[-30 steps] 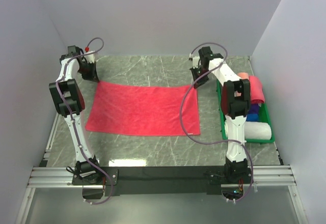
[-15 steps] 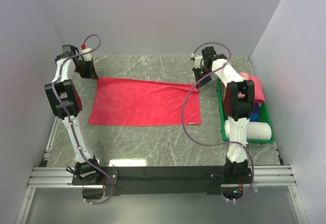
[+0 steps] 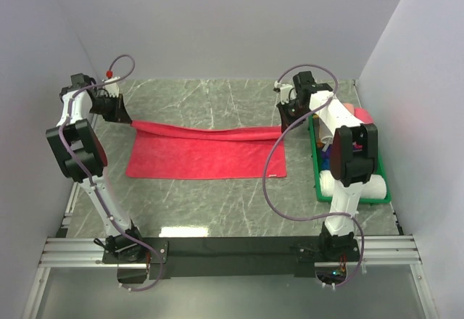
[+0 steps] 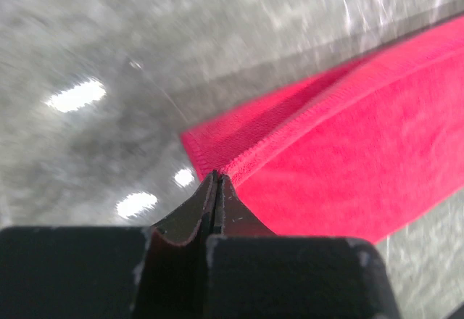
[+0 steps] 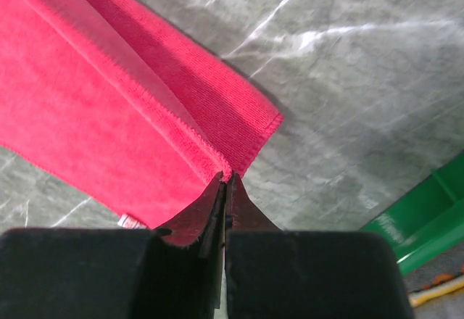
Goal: Roll the towels
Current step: Fold the towel
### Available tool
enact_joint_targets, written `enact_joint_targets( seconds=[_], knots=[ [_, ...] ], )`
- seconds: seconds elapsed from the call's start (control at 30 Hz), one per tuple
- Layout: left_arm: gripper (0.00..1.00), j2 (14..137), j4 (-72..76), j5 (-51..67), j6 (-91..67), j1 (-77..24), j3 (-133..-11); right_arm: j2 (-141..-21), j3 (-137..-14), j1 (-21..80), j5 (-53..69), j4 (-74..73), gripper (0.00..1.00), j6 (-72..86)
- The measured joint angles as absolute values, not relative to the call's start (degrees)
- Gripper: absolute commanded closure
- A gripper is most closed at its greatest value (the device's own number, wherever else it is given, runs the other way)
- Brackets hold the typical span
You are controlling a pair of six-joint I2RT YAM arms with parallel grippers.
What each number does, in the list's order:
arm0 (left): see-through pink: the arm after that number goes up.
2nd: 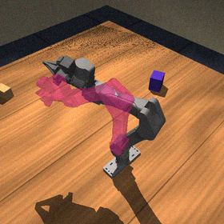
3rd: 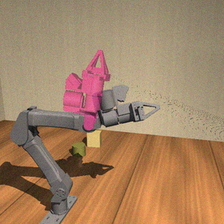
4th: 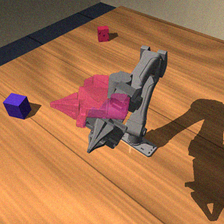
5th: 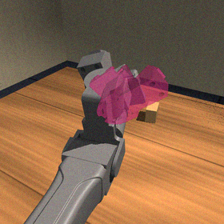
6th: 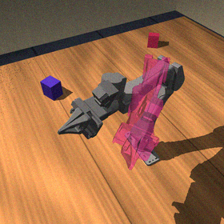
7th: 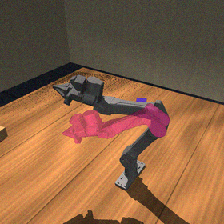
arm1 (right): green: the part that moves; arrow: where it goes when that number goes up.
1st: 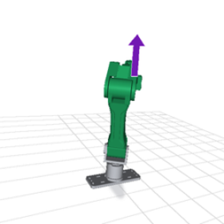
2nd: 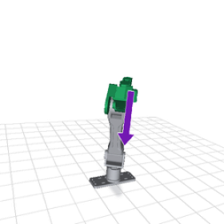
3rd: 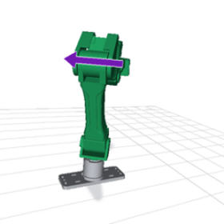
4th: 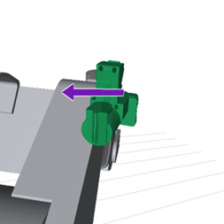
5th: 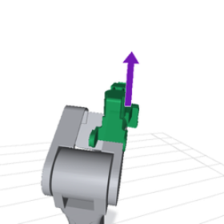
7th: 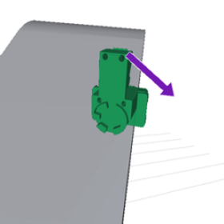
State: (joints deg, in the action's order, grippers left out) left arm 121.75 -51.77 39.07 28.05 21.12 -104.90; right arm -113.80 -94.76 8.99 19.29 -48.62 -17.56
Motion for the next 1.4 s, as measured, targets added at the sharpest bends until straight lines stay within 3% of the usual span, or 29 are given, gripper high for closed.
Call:
enact_joint_targets(
  seconds=[0.43, 0.97, 1.4],
  knots=[
    [1.00, 117.14, -54.19, 40.77, 32.93, 25.12, -99.85, -112.38, -91.33, 8.99, 20.67, -49.41, 1.00, -18.87],
    [0.99, 120.66, -43.18, 43.33, 17.58, 24.08, -108.14, -118.63, -110.02, 8.99, 20.14, -49.56, 1.00, -16.25],
    [1.00, 122.89, -40.93, 42.70, 15.57, 22.68, -109.03, -121.45, -110.65, 8.99, 19.14, -48.88, 1.00, -15.70]
  ],
)
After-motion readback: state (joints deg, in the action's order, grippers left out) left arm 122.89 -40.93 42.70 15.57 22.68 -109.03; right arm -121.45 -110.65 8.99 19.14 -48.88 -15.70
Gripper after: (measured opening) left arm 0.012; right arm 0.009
